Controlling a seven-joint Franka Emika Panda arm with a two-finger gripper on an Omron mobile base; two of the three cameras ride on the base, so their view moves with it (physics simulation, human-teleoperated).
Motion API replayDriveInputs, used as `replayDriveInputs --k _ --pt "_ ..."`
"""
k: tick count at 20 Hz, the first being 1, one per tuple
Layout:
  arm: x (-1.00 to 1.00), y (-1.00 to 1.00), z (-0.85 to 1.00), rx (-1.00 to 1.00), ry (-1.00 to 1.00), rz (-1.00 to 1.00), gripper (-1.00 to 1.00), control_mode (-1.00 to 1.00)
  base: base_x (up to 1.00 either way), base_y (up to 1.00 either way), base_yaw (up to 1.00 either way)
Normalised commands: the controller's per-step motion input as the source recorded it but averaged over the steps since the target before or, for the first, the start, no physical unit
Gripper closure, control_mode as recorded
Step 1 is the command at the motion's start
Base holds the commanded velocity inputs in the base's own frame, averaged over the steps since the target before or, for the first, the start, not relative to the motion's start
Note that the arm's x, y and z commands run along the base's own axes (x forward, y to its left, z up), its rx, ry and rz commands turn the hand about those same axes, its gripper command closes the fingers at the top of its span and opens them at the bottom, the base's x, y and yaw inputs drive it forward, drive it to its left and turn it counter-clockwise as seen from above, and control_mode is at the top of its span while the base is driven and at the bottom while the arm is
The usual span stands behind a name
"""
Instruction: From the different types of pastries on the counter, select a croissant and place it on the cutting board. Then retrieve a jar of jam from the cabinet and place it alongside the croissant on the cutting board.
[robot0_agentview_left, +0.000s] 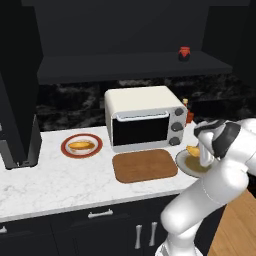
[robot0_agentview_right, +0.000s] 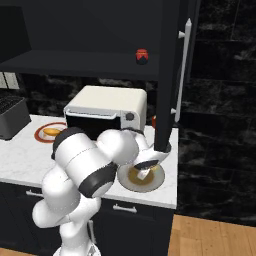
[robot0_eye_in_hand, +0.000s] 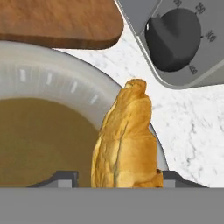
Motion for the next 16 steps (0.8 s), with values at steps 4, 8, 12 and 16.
replayDriveInputs --k 4,8,12,16 --pt "0.07 0.0 -0.18 0.0 -0.01 0.0 1.0 -1.0 0.0 0.0 0.0" --pt "0.0 0.0 0.0 0.0 -0.08 0.0 1.0 -1.0 0.0 0.0 0.0" --pt "-0.03 0.14 0.3 -0.05 -0.11 0.0 1.0 -1.0 0.0 0.0 0.0" --pt "-0.08 0.46 0.85 -0.17 -0.04 0.0 1.0 -1.0 0.0 0.0 0.0"
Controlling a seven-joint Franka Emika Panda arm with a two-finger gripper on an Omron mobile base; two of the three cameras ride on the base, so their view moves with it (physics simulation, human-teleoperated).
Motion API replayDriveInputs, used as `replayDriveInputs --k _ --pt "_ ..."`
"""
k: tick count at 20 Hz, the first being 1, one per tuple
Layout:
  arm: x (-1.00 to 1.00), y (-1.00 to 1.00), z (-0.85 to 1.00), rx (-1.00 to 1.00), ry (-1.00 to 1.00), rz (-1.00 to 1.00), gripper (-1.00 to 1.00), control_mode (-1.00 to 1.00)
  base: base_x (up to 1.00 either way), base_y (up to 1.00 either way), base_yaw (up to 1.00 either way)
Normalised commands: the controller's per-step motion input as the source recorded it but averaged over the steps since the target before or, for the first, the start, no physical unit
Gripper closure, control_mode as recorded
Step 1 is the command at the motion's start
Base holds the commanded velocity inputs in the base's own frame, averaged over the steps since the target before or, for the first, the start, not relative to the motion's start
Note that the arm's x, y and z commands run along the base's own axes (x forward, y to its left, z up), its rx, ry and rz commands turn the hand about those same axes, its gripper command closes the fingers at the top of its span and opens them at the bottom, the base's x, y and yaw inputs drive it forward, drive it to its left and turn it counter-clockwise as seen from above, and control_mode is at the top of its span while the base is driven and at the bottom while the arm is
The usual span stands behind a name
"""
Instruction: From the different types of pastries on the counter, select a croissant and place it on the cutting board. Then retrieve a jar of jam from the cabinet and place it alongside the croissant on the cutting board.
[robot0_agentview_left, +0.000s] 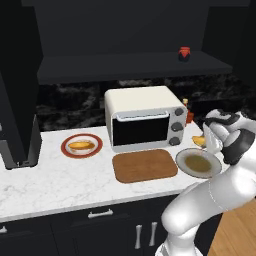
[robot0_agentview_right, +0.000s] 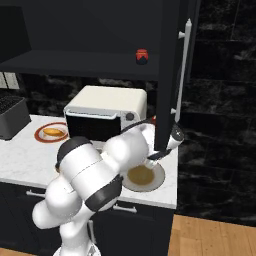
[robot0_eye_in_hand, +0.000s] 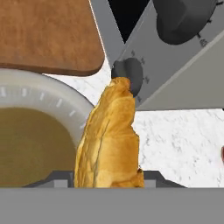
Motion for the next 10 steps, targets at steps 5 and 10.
replayDriveInputs --k 5,10 --pt "-0.16 0.71 0.93 -0.1 0.01 0.0 1.0 -1.0 0.0 0.0 0.0" --pt "-0.61 0.95 -0.03 0.04 0.01 -0.13 1.0 -1.0 0.0 0.0 0.0"
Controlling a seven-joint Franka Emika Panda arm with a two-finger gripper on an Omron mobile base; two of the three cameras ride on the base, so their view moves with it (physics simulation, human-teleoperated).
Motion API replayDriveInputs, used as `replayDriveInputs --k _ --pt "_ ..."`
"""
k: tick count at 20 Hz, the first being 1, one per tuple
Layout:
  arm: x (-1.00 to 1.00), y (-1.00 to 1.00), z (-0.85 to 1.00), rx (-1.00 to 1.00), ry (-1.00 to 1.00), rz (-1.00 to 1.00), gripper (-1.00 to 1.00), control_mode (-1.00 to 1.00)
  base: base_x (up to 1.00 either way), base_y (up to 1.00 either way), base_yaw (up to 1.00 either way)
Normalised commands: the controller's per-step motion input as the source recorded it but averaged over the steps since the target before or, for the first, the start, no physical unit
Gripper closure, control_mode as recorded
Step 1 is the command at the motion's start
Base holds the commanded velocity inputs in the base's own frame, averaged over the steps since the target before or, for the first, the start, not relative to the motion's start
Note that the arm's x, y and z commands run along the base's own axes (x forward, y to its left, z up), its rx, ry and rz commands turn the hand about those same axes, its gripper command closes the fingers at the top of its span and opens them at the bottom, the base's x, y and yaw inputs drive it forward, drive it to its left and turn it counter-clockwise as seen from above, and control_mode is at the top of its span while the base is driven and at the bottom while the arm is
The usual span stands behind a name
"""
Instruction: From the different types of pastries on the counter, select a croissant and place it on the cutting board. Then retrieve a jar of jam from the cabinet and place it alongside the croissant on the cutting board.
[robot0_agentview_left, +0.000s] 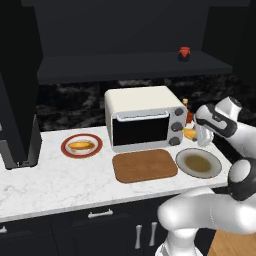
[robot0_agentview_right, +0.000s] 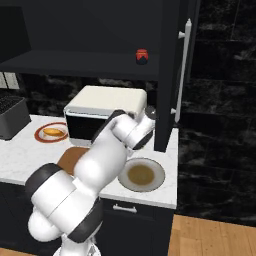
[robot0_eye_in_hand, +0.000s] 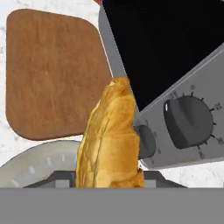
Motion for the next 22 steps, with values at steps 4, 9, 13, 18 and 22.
replayDriveInputs --k 4,9,13,18,22 --pt "-0.7 1.0 -0.64 0.16 0.0 -0.29 1.0 -1.0 0.0 0.0 0.0" --pt "-0.1 1.0 -0.46 0.08 0.0 -0.24 1.0 -1.0 0.0 0.0 0.0" --pt "0.6 0.92 -0.08 -0.11 0.0 -0.02 1.0 -1.0 0.0 0.0 0.0" --pt "0.71 0.54 0.0 -0.26 0.0 0.0 1.0 -1.0 0.0 0.0 0.0" --pt "0.59 0.51 -0.2 -0.4 -0.04 -0.05 1.0 -1.0 0.0 0.0 0.0"
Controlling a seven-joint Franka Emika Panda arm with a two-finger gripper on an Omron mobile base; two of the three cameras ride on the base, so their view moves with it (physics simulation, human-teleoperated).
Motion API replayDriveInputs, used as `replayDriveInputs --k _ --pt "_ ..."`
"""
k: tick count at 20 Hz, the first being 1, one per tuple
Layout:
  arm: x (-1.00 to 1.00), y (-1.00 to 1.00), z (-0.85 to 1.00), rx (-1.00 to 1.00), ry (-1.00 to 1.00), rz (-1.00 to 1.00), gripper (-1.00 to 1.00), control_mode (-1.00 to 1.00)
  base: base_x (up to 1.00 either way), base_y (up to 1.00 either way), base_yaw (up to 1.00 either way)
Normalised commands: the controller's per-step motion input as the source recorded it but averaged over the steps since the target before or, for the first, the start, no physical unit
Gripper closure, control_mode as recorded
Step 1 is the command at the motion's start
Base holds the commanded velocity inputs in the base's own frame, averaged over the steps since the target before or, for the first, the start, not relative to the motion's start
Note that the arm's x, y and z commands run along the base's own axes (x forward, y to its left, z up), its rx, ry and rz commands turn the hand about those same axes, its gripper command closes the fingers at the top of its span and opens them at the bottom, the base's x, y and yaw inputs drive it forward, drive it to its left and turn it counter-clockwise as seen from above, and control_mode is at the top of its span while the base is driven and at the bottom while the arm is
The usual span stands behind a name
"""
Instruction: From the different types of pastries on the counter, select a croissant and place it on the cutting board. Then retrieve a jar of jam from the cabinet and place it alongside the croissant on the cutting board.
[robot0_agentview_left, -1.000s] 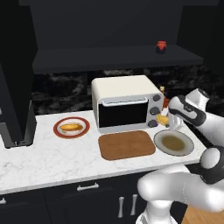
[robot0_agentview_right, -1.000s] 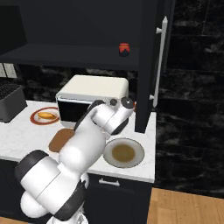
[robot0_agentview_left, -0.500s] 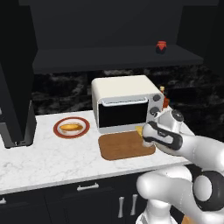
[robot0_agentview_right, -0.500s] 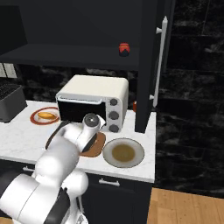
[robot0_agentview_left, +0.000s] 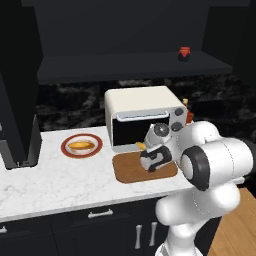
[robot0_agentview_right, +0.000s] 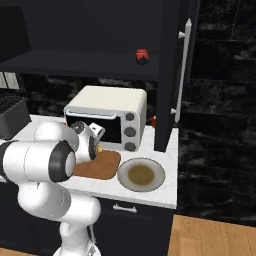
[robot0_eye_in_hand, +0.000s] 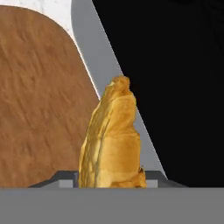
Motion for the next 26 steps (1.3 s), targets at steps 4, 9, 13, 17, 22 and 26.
replayDriveInputs --k 4,9,13,17,22,26 --pt "-0.04 0.32 -0.27 -0.17 -0.03 -0.15 1.0 -1.0 0.0 0.0 0.0" --pt "-0.45 0.11 -0.35 0.0 0.01 -0.22 1.0 -1.0 0.0 0.0 0.0" --pt "0.06 0.14 -0.32 -0.01 0.0 -0.17 1.0 -1.0 0.0 0.0 0.0" --pt "0.02 0.22 -0.12 0.0 0.0 -0.11 1.0 -1.0 0.0 0.0 0.0" --pt "-0.02 0.33 -0.01 0.0 0.01 0.0 -1.0 -1.0 0.0 0.0 0.0" --pt "-0.45 0.16 0.1 0.08 0.0 0.0 -1.0 -1.0 0.0 0.0 0.0"
